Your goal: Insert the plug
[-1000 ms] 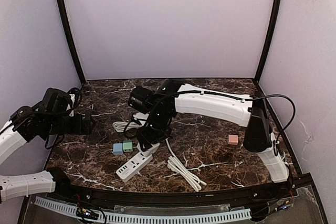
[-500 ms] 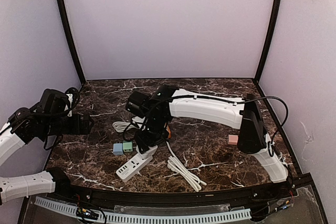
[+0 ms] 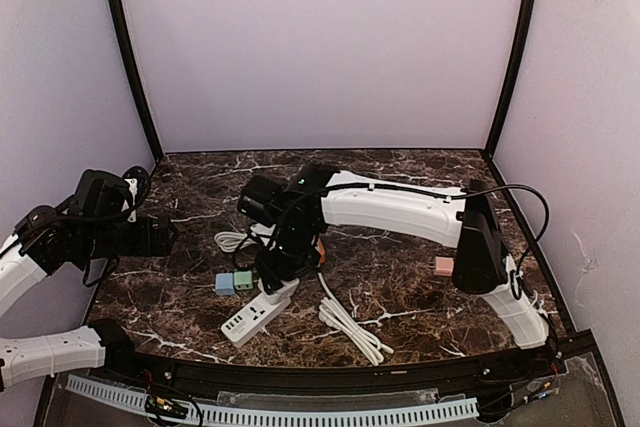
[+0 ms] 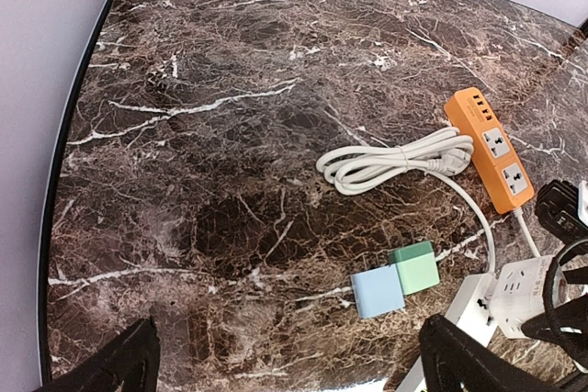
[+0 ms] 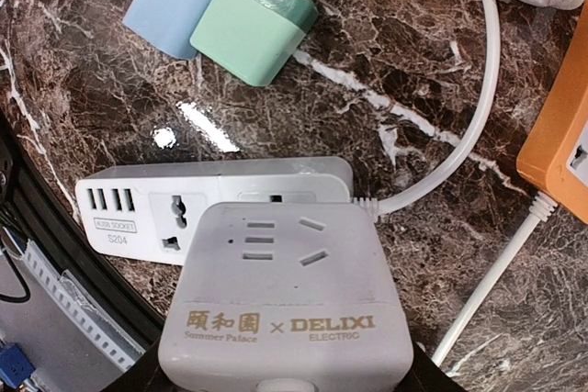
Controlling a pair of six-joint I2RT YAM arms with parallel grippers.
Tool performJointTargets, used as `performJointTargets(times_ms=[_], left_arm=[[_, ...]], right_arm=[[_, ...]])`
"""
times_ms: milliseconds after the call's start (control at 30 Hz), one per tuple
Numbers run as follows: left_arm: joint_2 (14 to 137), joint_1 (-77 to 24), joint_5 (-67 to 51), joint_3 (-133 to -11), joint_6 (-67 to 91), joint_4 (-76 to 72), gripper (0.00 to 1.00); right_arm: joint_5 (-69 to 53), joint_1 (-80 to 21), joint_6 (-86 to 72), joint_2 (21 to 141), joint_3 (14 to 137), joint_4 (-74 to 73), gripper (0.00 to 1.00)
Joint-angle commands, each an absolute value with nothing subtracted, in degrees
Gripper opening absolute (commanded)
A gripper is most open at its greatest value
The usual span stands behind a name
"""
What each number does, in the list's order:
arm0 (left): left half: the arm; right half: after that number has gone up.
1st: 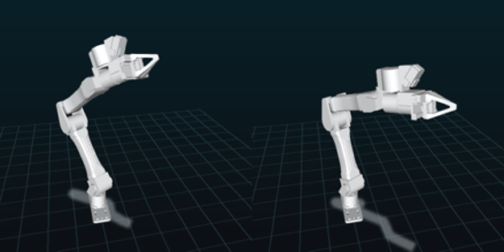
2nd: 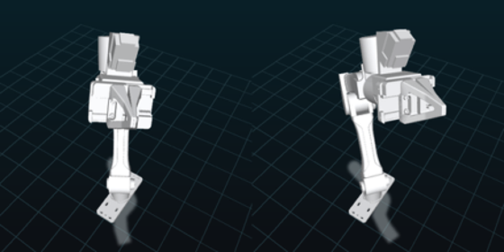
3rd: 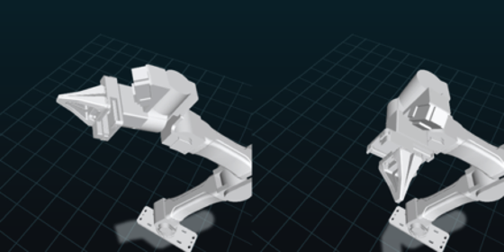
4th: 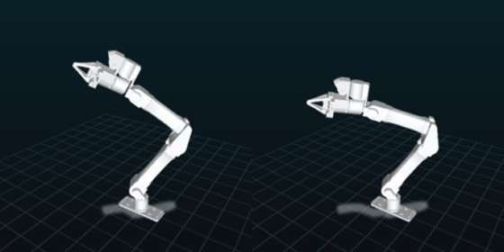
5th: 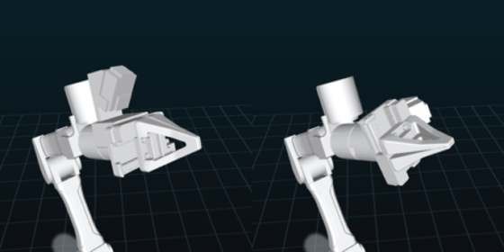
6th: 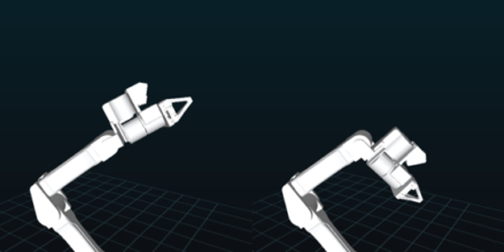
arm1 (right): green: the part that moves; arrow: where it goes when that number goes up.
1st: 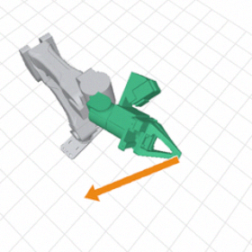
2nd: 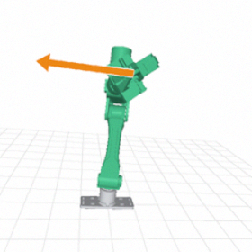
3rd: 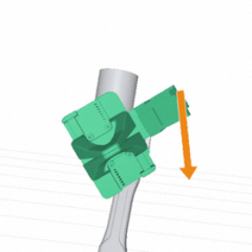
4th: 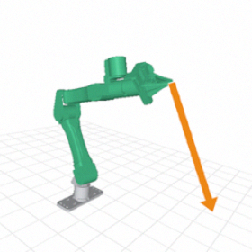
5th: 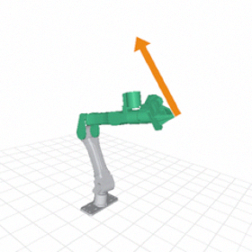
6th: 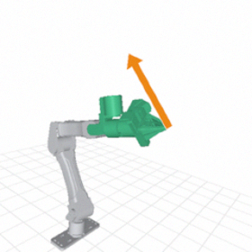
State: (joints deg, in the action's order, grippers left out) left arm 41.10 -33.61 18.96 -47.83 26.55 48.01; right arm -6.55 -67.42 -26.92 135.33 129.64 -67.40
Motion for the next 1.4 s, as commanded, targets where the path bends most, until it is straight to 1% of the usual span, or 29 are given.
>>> performJointTargets(times_ms=[0,600,1367], left_arm=[[40.52,-33.66,19.74,-47.02,26.7,48.14,0.99],[40.1,-33.62,19.86,-46.94,26.83,48.18,0.99],[39.31,-33.66,20.37,-46.93,27.05,48.37,0.99]], right_arm=[[-5.58,-68.81,-27.9,134.85,130.79,-67.3,0.0],[-2.74,-69.13,-28.65,134.43,128.6,-68.42,0.0],[-3.4,-70.24,-27.17,134.64,128.51,-73.45,0.0]])
